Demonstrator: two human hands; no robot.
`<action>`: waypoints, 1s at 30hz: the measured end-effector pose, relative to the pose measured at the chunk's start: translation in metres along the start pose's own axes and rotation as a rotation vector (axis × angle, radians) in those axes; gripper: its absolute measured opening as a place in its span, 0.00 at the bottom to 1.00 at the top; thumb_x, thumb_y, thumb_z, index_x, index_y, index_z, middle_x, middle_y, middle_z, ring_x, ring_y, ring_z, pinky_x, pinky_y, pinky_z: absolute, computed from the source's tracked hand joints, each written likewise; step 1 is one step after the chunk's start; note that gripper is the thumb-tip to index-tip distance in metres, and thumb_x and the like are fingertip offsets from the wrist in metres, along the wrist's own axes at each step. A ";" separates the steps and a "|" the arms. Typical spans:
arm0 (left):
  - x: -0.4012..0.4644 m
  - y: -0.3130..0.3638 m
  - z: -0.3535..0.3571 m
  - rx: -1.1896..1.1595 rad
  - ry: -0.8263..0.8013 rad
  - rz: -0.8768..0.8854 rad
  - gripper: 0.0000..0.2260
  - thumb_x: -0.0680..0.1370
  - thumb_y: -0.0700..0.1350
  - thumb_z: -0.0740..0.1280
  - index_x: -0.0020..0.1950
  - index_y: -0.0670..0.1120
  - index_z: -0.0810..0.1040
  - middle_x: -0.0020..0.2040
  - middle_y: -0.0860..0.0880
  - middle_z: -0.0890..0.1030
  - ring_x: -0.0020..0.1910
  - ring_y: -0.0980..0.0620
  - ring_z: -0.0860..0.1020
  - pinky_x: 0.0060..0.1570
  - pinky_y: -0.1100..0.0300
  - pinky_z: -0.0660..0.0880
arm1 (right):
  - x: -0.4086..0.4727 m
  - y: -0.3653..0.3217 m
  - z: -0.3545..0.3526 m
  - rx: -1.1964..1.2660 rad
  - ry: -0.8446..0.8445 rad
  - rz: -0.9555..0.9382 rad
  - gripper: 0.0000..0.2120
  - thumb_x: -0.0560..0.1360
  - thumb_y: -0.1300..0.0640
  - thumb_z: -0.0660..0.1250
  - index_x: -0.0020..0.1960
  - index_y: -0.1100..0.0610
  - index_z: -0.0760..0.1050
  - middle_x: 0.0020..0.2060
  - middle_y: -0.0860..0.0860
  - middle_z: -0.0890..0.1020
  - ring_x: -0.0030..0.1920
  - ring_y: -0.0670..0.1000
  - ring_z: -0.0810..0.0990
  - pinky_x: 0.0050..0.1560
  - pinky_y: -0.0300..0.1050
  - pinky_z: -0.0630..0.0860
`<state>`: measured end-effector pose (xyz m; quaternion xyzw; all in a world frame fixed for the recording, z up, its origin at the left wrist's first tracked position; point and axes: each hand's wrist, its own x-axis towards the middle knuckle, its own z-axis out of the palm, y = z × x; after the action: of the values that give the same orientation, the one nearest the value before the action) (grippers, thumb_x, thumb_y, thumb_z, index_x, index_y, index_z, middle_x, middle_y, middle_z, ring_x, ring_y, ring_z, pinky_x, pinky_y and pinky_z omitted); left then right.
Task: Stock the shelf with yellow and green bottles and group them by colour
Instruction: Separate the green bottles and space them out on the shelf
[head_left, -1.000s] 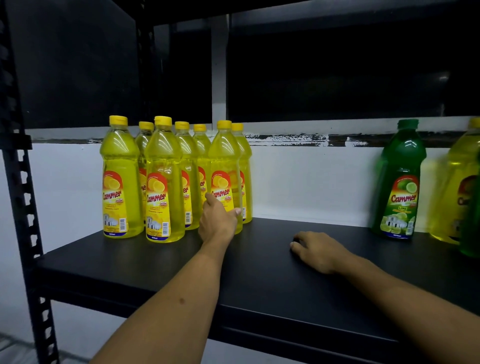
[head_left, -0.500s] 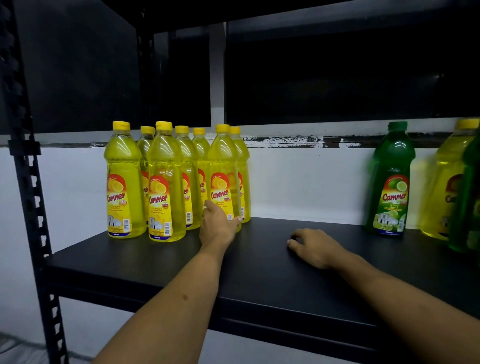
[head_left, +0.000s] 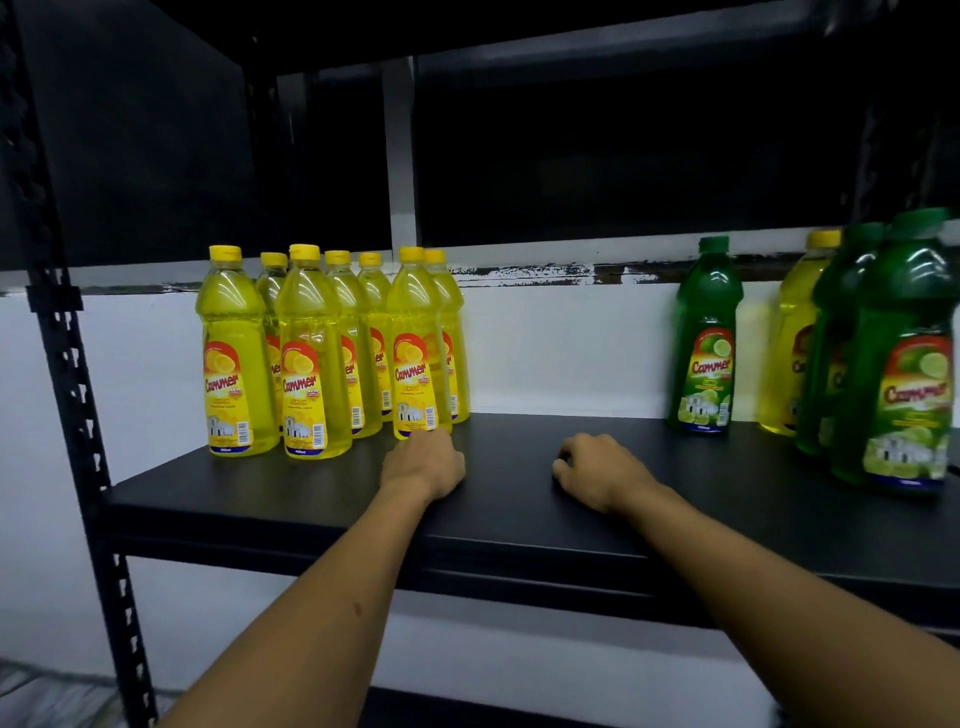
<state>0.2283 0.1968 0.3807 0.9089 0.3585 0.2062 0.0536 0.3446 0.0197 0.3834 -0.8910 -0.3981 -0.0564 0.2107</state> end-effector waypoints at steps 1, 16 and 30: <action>-0.004 0.001 -0.001 0.003 -0.014 0.016 0.13 0.80 0.48 0.57 0.56 0.42 0.75 0.60 0.40 0.77 0.58 0.39 0.76 0.53 0.50 0.72 | -0.006 0.000 -0.001 0.003 0.001 0.002 0.15 0.77 0.50 0.57 0.54 0.57 0.77 0.53 0.55 0.80 0.50 0.57 0.78 0.53 0.52 0.78; -0.049 0.057 -0.010 -0.005 -0.201 0.307 0.18 0.80 0.54 0.56 0.58 0.43 0.77 0.58 0.41 0.79 0.55 0.42 0.77 0.51 0.52 0.74 | -0.082 0.033 -0.040 -0.016 0.062 0.073 0.15 0.76 0.48 0.61 0.50 0.57 0.80 0.48 0.55 0.82 0.46 0.56 0.80 0.51 0.52 0.80; -0.037 0.155 0.027 -0.105 -0.202 0.485 0.18 0.78 0.55 0.58 0.59 0.46 0.78 0.58 0.45 0.80 0.55 0.44 0.78 0.55 0.50 0.76 | -0.104 0.167 -0.107 0.087 0.888 0.497 0.39 0.68 0.54 0.76 0.73 0.56 0.60 0.69 0.61 0.66 0.69 0.62 0.65 0.68 0.64 0.64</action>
<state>0.3127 0.0595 0.3818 0.9802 0.1120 0.1395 0.0853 0.4044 -0.1958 0.3972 -0.8392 -0.0483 -0.3611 0.4036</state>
